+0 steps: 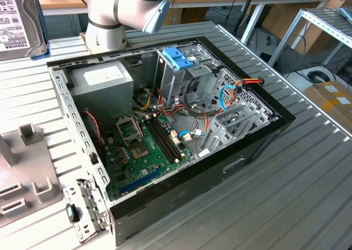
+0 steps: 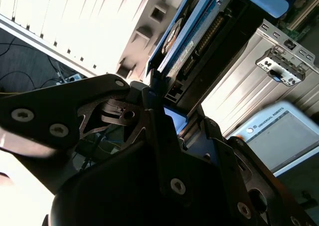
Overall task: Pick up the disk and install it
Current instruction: 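Pick up the disk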
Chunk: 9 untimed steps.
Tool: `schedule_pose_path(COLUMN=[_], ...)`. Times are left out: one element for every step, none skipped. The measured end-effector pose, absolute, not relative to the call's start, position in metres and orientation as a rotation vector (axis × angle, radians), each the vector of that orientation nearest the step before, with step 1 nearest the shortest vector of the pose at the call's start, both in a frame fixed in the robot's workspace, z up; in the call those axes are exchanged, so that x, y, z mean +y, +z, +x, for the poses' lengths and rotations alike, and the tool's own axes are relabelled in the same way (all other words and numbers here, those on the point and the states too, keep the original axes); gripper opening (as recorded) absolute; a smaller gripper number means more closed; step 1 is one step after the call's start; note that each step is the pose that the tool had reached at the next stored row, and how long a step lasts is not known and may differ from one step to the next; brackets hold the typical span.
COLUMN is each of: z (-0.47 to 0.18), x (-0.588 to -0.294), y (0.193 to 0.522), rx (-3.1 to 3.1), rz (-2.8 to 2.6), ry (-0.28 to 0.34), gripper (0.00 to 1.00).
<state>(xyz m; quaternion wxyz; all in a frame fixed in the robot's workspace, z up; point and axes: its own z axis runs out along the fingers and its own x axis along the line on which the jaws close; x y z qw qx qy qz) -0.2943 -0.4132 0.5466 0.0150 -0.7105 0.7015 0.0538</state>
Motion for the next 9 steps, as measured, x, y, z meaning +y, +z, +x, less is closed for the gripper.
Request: schedule_pose_path(z=[-0.2936, -0.2928, -0.292, -0.2915, -0.2911, -0.2905, -0.2901, -0.2896, -0.2892], x=[-0.4133, -0.4135, -0.4136, -0.4137, -0.4138, -0.4139, -0.4139, -0.4141, -0.4141], y=[0.5464, 0.546, 0.5458, 0.5456, 0.5454, 0.5453, 0.5452, 0.545, 0.5449], rx=[2.183, 2.183, 2.183, 2.183, 2.183, 2.183, 2.183, 2.183, 2.183], rz=[-2.211, -2.211, -2.211, -2.211, -2.211, -2.211, -2.211, -2.211, -2.211], ry=[0.167, 0.167, 0.167, 0.167, 0.167, 0.167, 0.167, 0.167, 0.167], gripper=[0.37, 0.37, 0.37, 0.37, 0.37, 0.37, 0.37, 0.37, 0.37])
